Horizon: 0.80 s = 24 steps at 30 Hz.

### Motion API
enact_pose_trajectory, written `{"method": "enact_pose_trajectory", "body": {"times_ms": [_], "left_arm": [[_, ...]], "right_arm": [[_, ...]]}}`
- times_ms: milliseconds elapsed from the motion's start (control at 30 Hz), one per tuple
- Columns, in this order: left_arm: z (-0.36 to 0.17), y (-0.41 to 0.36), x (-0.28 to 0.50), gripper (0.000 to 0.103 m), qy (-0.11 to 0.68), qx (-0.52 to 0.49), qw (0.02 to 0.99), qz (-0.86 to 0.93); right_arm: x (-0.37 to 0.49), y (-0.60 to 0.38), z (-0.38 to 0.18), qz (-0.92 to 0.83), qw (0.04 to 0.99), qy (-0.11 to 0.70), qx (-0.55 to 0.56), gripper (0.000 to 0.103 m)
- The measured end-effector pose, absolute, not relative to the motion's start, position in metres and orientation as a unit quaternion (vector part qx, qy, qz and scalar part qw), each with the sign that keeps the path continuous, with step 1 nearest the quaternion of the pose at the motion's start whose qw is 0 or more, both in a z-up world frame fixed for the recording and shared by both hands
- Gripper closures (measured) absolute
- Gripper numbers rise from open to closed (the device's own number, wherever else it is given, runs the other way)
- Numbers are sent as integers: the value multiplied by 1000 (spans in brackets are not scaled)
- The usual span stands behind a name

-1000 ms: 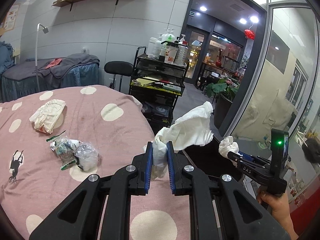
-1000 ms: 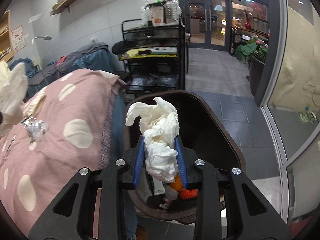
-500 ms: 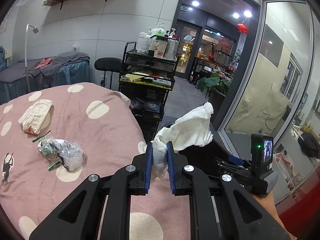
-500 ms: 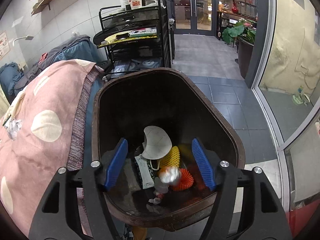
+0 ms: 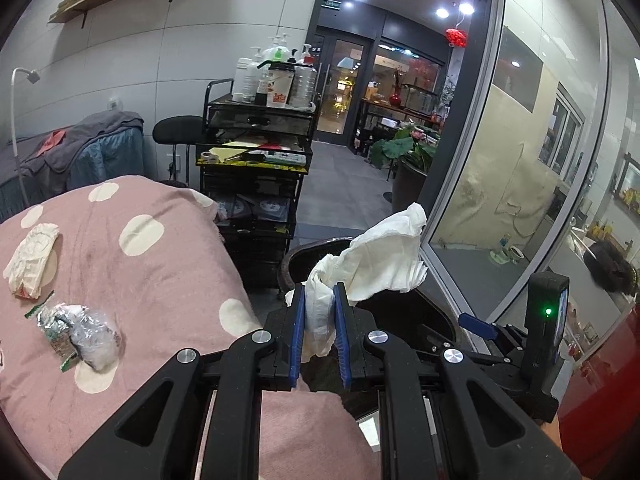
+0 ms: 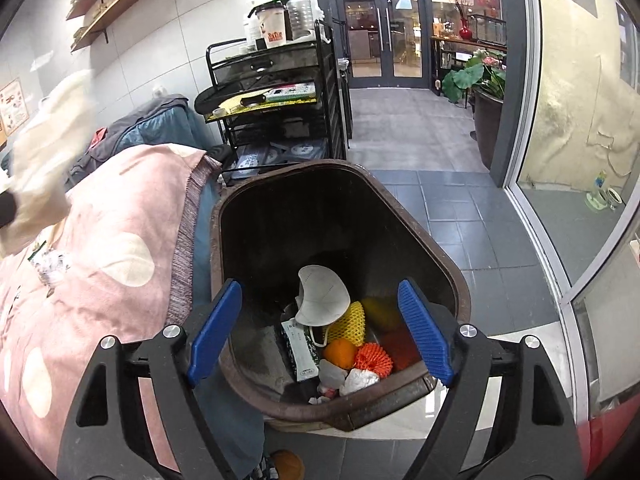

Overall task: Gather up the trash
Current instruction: 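Move the white tissue over the bin and open the left tool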

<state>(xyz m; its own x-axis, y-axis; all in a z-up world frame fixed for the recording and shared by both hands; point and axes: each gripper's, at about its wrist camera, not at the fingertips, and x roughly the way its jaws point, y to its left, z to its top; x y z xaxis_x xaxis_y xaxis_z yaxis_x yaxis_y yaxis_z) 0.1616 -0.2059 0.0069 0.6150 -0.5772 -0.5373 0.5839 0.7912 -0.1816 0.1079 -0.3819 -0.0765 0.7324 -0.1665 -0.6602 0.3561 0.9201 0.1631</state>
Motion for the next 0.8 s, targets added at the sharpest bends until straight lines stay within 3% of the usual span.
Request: {"method": "enact_pose_trajectory", "body": {"times_ms": [333,800], "left_arm": [[-9,-266,180,89,329,45,873,-358],[-36,-325,200,89,376,110,843,-368]], "right_arm": [[85,-384,-69,-177,924,315,127,14],[67,-399,-77,-193,918,312,149,13]]}}
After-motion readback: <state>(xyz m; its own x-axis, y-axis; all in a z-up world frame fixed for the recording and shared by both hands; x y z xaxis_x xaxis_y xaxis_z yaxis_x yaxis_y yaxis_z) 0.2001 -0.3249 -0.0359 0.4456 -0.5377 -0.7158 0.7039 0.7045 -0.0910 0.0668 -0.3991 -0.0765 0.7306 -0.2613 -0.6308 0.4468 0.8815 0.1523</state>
